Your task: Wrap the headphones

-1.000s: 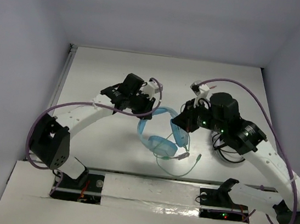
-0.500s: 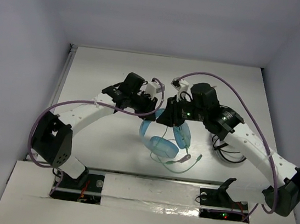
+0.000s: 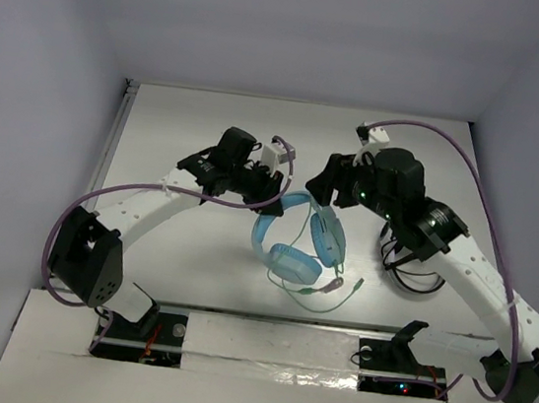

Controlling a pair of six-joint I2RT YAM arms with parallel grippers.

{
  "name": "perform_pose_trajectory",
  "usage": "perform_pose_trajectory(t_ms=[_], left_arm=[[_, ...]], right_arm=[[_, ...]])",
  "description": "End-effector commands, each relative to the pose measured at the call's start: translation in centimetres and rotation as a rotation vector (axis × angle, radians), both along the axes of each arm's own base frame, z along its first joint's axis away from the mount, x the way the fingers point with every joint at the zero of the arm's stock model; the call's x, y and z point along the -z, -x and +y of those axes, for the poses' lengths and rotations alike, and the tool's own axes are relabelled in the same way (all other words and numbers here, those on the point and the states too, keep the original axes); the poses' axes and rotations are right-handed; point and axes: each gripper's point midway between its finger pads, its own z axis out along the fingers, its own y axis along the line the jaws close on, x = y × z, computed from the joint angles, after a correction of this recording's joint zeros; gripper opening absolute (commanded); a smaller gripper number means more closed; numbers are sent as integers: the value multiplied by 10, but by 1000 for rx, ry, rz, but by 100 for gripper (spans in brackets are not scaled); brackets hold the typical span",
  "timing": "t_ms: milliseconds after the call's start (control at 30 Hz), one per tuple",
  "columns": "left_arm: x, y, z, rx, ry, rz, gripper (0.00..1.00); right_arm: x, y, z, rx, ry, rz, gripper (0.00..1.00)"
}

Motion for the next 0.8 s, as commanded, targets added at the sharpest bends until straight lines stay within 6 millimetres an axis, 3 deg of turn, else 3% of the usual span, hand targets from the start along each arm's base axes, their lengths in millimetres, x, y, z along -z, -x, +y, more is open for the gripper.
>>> perform_pose_trajectory(t_ms=[0, 100, 133, 167, 200, 400, 433, 567, 700, 733, 767], left_arm=[[-46, 10, -12, 73, 144, -35, 0], [-52, 16, -17, 118, 181, -25, 0], [-52, 16, -18, 122, 185, -18, 0], [-52, 17, -18, 126, 189, -13, 0], [-55, 19, -19, 135, 201, -9, 0], [-68, 28, -23, 172, 265, 7, 0], [-69, 29, -24, 161, 268, 21, 0], [-65, 36, -27, 174, 297, 91, 0], [-73, 47, -28, 215, 384, 142, 0], [-76, 48, -29, 219, 400, 137, 0], [-77, 46, -27, 204, 409, 154, 0]], right_arm=[[0, -31, -3, 61, 59, -27, 67], [1, -49, -4, 86, 65, -28, 65], [5, -57, -3, 95, 68, -21, 61], [5, -62, -6, 113, 70, -21, 49], [6, -67, -10, 128, 71, -17, 48], [30, -78, -34, 207, 77, 22, 33], [30, -78, -39, 221, 80, 32, 34], [-2, -75, -62, 308, 35, -26, 71], [-24, -61, -81, 352, 3, -53, 72], [-30, -59, -85, 359, -17, -69, 69], [-33, -57, -88, 370, -37, -73, 57]])
